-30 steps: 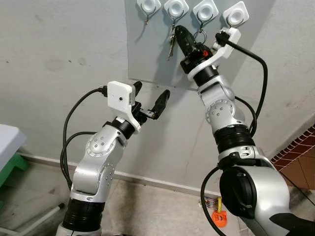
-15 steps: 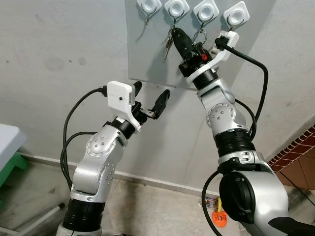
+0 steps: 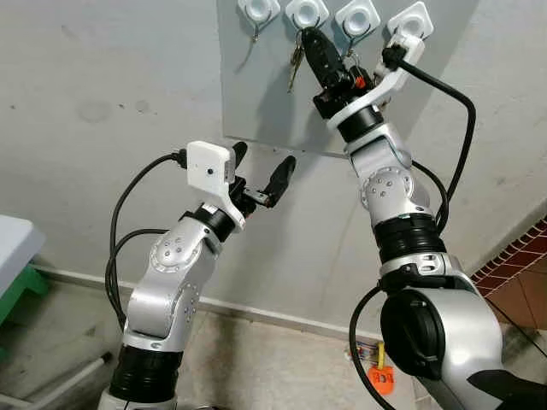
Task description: Hang keys on a hook
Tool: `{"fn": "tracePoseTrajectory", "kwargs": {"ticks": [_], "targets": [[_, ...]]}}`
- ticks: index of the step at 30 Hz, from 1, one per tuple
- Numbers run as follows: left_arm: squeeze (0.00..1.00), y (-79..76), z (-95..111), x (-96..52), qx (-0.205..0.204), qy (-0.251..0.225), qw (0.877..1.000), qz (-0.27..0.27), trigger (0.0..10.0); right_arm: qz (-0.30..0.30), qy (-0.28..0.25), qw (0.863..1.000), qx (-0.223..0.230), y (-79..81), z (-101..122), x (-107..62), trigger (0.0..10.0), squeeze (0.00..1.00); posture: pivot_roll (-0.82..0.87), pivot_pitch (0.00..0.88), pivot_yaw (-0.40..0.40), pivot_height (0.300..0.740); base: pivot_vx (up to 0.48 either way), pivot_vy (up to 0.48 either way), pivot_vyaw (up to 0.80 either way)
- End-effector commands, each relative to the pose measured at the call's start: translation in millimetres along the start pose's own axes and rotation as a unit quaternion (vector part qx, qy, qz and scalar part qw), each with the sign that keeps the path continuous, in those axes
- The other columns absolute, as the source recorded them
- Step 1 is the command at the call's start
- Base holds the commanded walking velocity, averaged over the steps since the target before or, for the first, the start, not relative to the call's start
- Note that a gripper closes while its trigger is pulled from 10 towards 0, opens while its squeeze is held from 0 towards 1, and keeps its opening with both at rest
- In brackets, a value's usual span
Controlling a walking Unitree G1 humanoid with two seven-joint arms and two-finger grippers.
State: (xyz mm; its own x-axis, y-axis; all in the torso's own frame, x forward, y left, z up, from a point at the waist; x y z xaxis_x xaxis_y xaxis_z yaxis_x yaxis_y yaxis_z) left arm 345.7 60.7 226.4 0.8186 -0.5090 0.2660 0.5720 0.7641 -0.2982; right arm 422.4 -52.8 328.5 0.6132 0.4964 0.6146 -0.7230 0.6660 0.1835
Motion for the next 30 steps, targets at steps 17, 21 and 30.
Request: {"fn": "tracePoseTrajectory", "kwargs": {"ticks": [17,21,30], "targets": [[0.0,-4.6,4,-1.1,0.0,-0.005,1.0,-0.005,10.0,-0.042,0.003,0.999,0.033,-13.9,-7,-5.2,10.0,0.0,0.04,0.113,-0.047,0.74,0.0,0.0,0.0],[0.0,-4.8,4,-0.8,0.0,-0.004,1.0,-0.006,10.0,-0.054,0.0,0.998,0.045,-18.1,-8,-8.6,10.0,0.0,0.03,0.114,-0.042,0.74,0.0,0.0,0.0],[0.0,-4.9,3,-0.7,0.0,-0.003,1.0,-0.006,10.0,-0.069,0.012,0.996,0.063,-21.4,-20,-16.5,10.0,0.38,0.03,0.113,-0.043,0.74,0.0,0.0,0.0]]}}
Point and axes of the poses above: a point about 5 cm out from each wrist's last joint towards the gripper, its own x axis pointing out of the wrist towards the gripper, its own z axis along the axis of the wrist's last joint, y = z × x, the point moved 5 cm from there along x, pointing out of the wrist towards the gripper, and after that the axes turned 13 degrees about -x, right-handed, at the moved point
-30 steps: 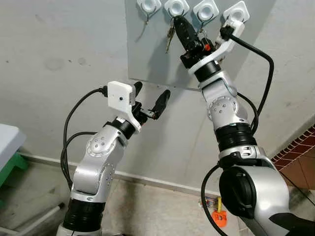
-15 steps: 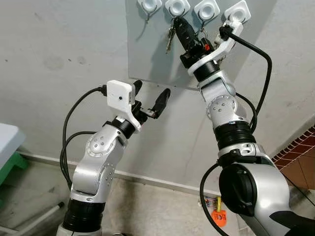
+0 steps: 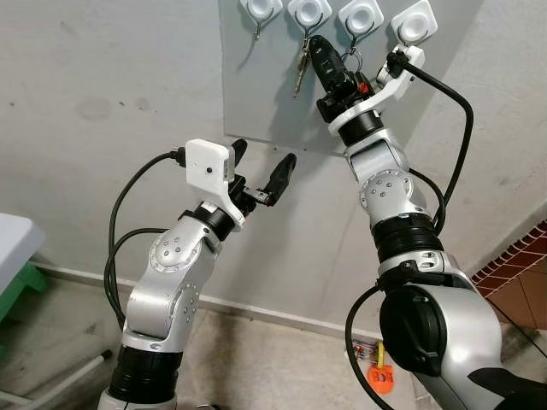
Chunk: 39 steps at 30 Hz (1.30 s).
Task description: Hang keys on a hook
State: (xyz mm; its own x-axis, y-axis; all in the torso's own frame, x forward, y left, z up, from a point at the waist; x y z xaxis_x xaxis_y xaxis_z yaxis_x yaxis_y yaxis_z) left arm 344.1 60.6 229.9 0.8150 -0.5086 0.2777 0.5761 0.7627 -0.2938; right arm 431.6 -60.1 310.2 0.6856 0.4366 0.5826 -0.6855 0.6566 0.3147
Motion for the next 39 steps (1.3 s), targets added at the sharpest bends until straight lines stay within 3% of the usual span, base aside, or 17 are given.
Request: {"fn": "tracePoseTrajectory", "kwargs": {"ticks": [1,18,26,27,29,30,31,32,33,34,37,39], "targets": [[0.0,-2.8,0,-0.4,-0.002,0.002,1.0,-0.003,10.0,-0.02,0.007,1.0,0.016,-7.9,-7,-6.8,10.0,1.0,0.03,0.113,-0.043,0.74,0.0,0.0,0.0],[0.0,-1.5,-2,-0.6,-0.004,0.003,1.0,-0.001,10.0,-0.047,0.028,0.998,0.014,-17.1,-29,-30.8,10.0,1.0,0.03,0.109,-0.038,0.74,0.0,0.0,0.0],[0.0,9.6,-17,-6.2,-0.008,0.022,1.0,0.018,10.0,-0.075,0.07,0.994,-0.043,-30.3,-50,-66.8,10.0,1.0,0.02,0.105,-0.037,0.74,0.0,0.0,0.0],[0.0,14.8,-25,-9.8,-0.005,0.034,0.999,0.026,10.0,-0.087,0.083,0.991,-0.053,-35.6,-56,-80.2,10.0,1.0,0.02,0.104,-0.036,0.74,0.0,0.0,0.0],[0.0,17.5,-29,-11.4,-0.007,0.038,0.999,0.031,10.0,-0.094,0.09,0.99,-0.058,-38.4,-60,-86.7,10.0,1.0,0.02,0.104,-0.036,0.74,0.0,0.0,0.0],[0.0,23.7,-39,-15.2,-0.008,0.05,0.998,0.042,10.0,-0.112,0.108,0.985,-0.073,-45.7,-67,-102.5,10.0,1.0,0.01,0.102,-0.034,0.74,0.0,0.0,0.0],[0.0,24.7,-40,-15.9,-0.008,0.052,0.998,0.043,10.0,-0.115,0.111,0.984,-0.076,-47.0,-68,-105.2,10.0,0.89,0.01,0.102,-0.034,0.74,0.0,0.0,0.0],[0.0,24.7,-40,-15.9,-0.008,0.052,0.998,0.043,10.0,-0.115,0.111,0.984,-0.076,-47.0,-68,-105.2,10.0,0.89,0.01,0.102,-0.034,0.74,0.0,0.0,0.0],[0.0,26.8,-44,-17.4,-0.007,0.057,0.997,0.047,10.0,-0.12,0.119,0.982,-0.08,-49.5,-72,-110.9,10.0,0.79,0.01,0.101,-0.034,0.74,0.0,0.0,0.0],[0.0,38.1,-63,-25.1,-0.006,0.08,0.995,0.067,10.0,-0.141,0.162,0.972,-0.091,-59.0,-90,-138.4,10.0,0.0,0.0,0.099,-0.029,0.74,0.0,0.0,0.0],[0.0,47.7,-79,-32.9,-0.011,0.1,0.991,0.087,10.0,-0.158,0.198,0.962,-0.104,-66.5,-103,-163.1,10.0,0.0,0.0,0.101,-0.027,0.74,0.0,0.0,0.0],[0.0,59.8,-100,-43.9,-0.012,0.125,0.986,0.111,10.0,-0.176,0.244,0.945,-0.127,-74.6,-119,-193.6,10.0,0.0,0.0,0.101,-0.027,0.74,0.0,0.0,0.0]]}}
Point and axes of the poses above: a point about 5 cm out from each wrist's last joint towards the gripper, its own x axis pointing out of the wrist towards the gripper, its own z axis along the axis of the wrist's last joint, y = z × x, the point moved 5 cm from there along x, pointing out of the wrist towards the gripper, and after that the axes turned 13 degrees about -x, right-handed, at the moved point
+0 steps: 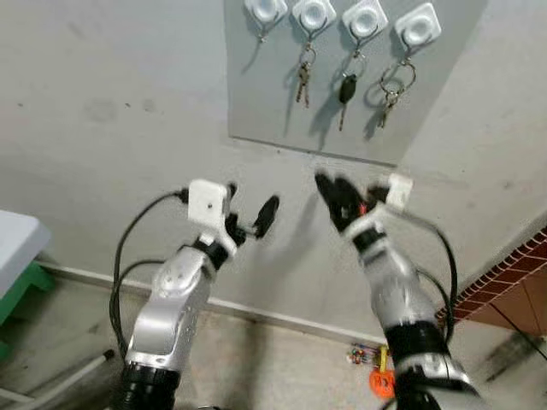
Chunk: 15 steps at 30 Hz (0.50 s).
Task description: Hang keys on a hook
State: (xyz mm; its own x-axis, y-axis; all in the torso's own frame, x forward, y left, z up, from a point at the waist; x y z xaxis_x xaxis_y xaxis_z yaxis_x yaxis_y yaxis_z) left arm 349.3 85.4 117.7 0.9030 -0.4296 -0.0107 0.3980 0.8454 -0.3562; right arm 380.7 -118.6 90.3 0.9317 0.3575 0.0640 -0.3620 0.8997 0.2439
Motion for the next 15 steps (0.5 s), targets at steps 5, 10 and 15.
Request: {"fn": "tracePoseTrajectory", "kwargs": {"ticks": [5,10,15], "targets": [[0.0,37.9,-55,-13.9,0.009,0.063,0.995,0.071,10.0,-0.055,0.106,0.991,-0.055,-27.3,-57,-39.0,10.0,0.0,-0.01,0.095,-0.014,0.74,0.0,0.0,0.0],[0.0,70.6,-105,-37.2,0.0,0.126,0.982,0.141,10.0,-0.093,0.211,0.969,-0.092,-43.5,-108,-85.6,10.0,0.0,-0.01,0.092,-0.003,0.74,0.0,0.0,0.0],[0.0,88.5,-140,-63.2,0.02,0.191,0.964,0.186,10.0,-0.12,0.301,0.939,-0.117,-50.8,-145,-128.2,10.0,0.0,-0.02,0.09,0.004,0.74,0.0,0.0,0.0]]}}
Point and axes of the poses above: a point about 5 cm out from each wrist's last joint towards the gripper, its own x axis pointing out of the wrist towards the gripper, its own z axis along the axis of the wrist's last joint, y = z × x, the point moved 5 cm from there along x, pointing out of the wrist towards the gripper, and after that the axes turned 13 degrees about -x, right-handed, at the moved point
